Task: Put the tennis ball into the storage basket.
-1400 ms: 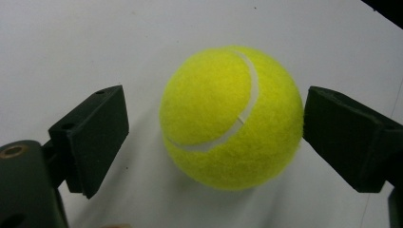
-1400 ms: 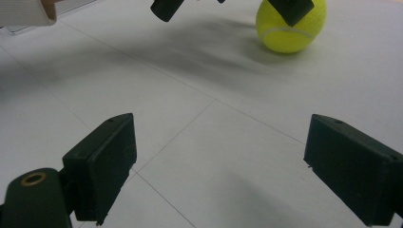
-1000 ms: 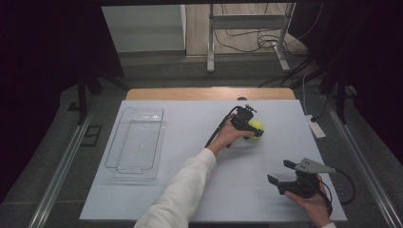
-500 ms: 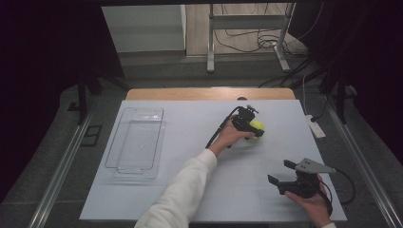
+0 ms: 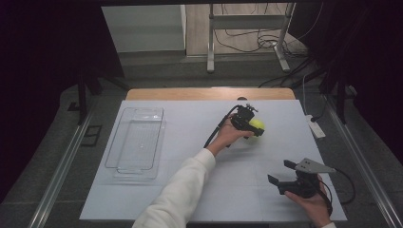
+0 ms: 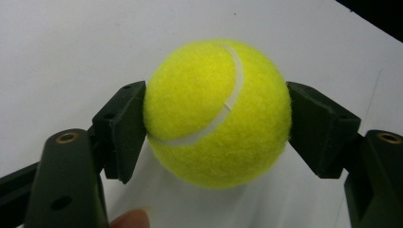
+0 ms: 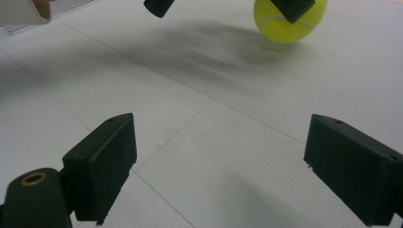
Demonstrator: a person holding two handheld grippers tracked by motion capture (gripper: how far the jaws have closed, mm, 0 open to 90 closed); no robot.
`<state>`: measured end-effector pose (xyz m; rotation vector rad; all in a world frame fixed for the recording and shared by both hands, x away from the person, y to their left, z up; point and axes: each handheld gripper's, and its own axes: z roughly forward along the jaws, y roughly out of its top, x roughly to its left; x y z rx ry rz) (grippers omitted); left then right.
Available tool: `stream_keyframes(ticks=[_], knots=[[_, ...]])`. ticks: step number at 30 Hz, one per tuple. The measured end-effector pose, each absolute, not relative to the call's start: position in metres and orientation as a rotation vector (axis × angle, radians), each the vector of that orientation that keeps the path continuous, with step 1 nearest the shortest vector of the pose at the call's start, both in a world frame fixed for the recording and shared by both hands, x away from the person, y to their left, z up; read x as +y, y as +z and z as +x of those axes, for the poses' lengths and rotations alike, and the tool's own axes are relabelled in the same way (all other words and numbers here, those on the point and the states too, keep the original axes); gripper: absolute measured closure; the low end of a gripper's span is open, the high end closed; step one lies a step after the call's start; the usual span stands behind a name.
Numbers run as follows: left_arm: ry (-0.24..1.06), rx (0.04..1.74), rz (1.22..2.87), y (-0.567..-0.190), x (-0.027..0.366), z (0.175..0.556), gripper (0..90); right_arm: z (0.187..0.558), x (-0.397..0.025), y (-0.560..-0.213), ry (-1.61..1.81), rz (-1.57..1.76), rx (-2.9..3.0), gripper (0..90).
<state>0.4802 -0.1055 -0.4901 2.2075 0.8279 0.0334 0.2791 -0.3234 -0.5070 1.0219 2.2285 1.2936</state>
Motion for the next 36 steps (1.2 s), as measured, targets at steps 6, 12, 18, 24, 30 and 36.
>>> stream_keyframes(ticks=[6,12,18,24,30,36], knots=[[0.041,0.811,2.199,-0.484,-0.101,0.476,27.6,0.279,-0.323,-0.507,1.291,1.025,2.229,10.7],[0.05,0.798,2.184,-0.478,-0.096,0.469,27.6,0.279,-0.323,-0.507,1.292,1.026,2.228,10.7],[0.067,0.783,2.163,-0.472,-0.084,0.456,27.6,0.279,-0.323,-0.507,1.291,1.028,2.227,10.7],[0.081,0.781,2.153,-0.469,-0.077,0.451,27.6,0.279,-0.322,-0.507,1.289,1.03,2.224,10.8],[0.091,0.78,2.147,-0.469,-0.07,0.447,27.6,0.28,-0.322,-0.508,1.287,1.03,2.224,10.8],[0.1,0.788,2.138,-0.469,-0.062,0.441,27.6,0.279,-0.322,-0.507,1.29,1.025,2.221,10.9]])
